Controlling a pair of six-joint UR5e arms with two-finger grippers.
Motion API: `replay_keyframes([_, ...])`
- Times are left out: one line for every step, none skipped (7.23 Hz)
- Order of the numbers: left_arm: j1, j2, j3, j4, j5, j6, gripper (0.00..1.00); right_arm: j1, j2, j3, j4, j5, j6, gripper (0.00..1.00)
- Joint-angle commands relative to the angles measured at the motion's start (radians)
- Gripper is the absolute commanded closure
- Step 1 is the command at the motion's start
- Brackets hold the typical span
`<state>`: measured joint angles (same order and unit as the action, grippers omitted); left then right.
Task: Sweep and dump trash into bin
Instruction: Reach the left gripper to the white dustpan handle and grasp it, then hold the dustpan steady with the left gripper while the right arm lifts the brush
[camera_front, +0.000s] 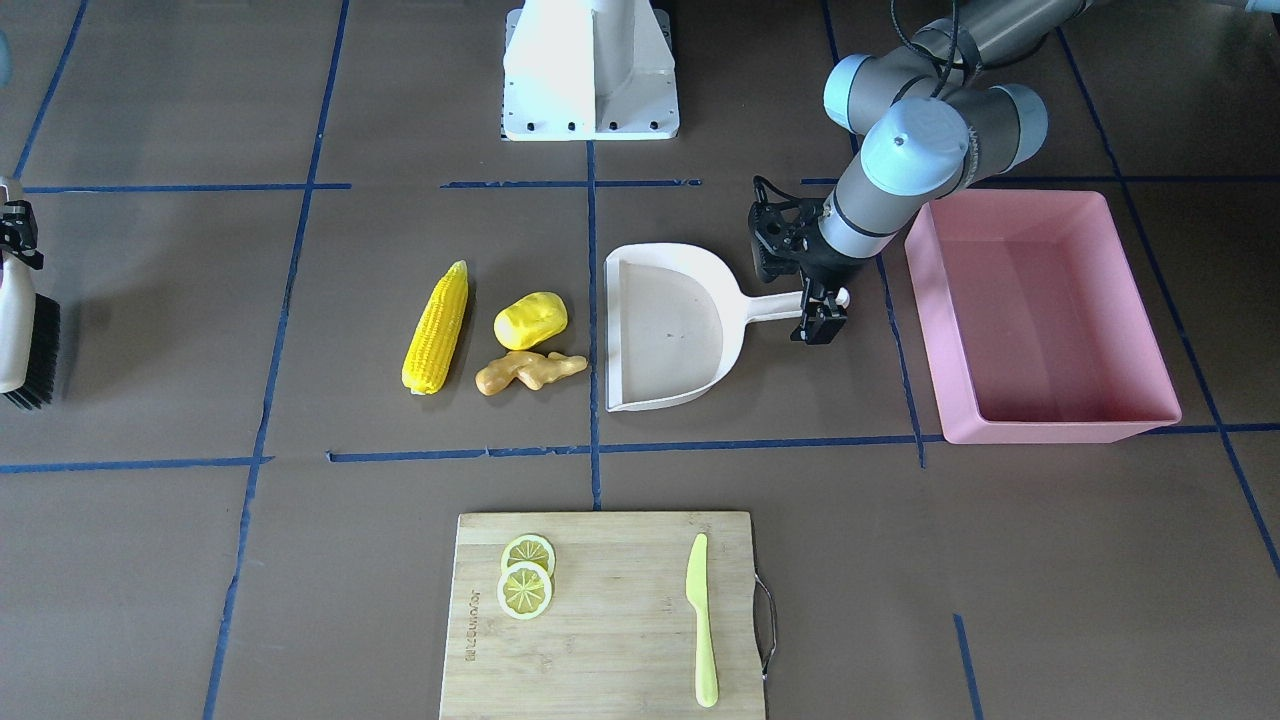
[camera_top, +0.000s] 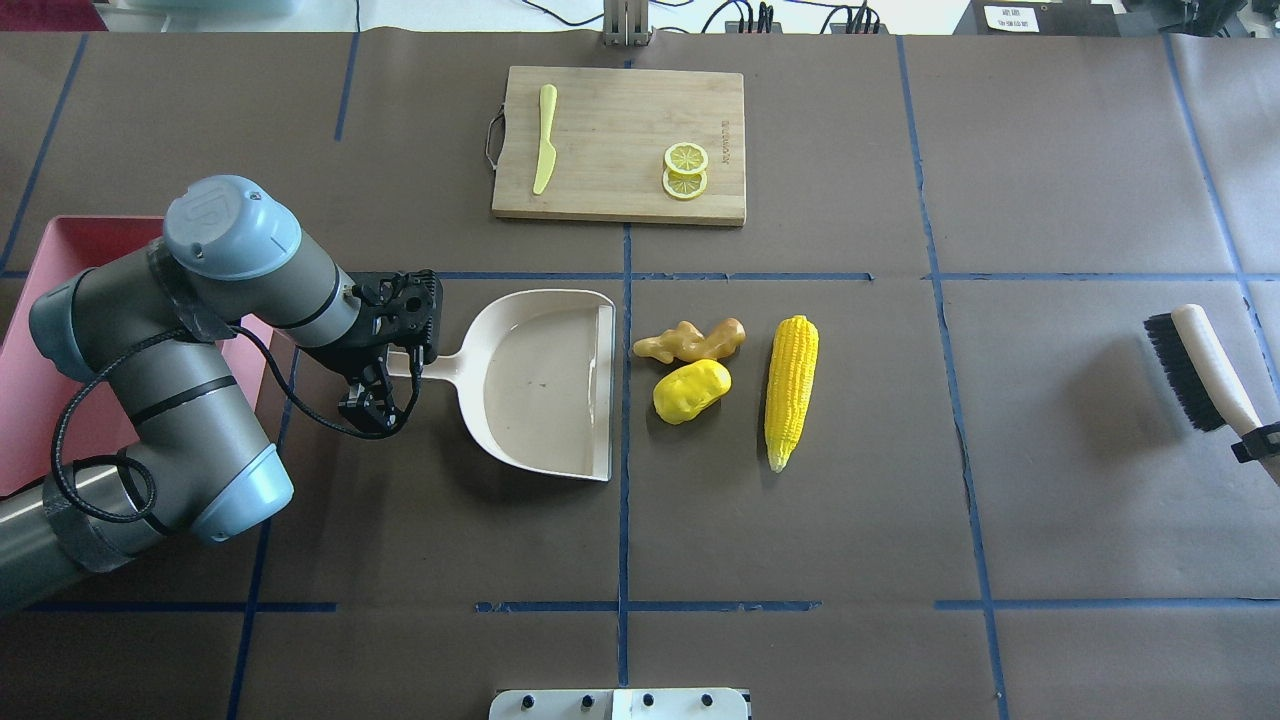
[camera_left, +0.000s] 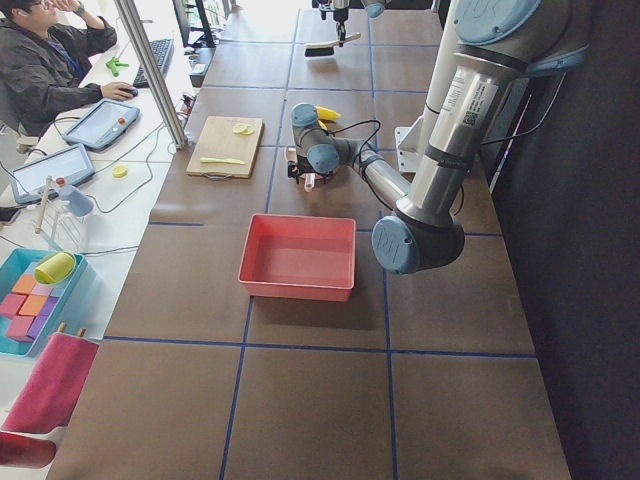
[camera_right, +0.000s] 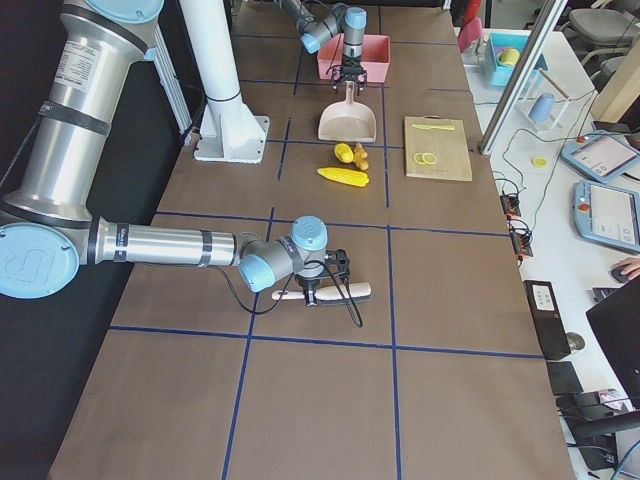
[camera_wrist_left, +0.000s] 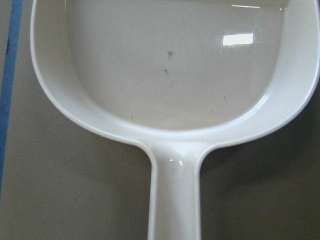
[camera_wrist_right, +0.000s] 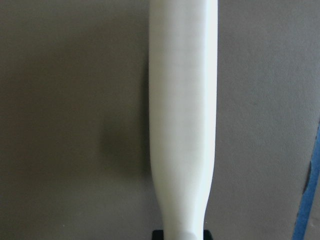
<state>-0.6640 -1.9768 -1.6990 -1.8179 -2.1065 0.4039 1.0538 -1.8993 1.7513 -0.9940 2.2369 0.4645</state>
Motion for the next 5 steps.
replay_keyframes([0.009,-0.001,0.002,0.005,0.031,-0.008,0.18,0.000,-0.003,-0.001,0.000,0.001,-0.001,1.00])
replay_keyframes([0.009,-0.005,0.002,0.006,0.049,-0.008,0.33,0.000,-0.004,-0.001,0.002,0.000,-0.001,1.00])
replay_keyframes([0.007,-0.005,-0.002,0.006,0.049,-0.008,0.42,0.000,-0.004,-0.001,0.002,0.001,-0.001,1.00])
replay_keyframes([0.007,-0.007,-0.004,0.008,0.049,-0.010,0.51,0.000,-0.004,-0.001,0.002,0.001,-0.001,1.00])
replay_keyframes([0.006,-0.007,-0.007,0.008,0.049,-0.010,0.59,0.000,-0.004,0.000,0.002,0.001,-0.001,1.00])
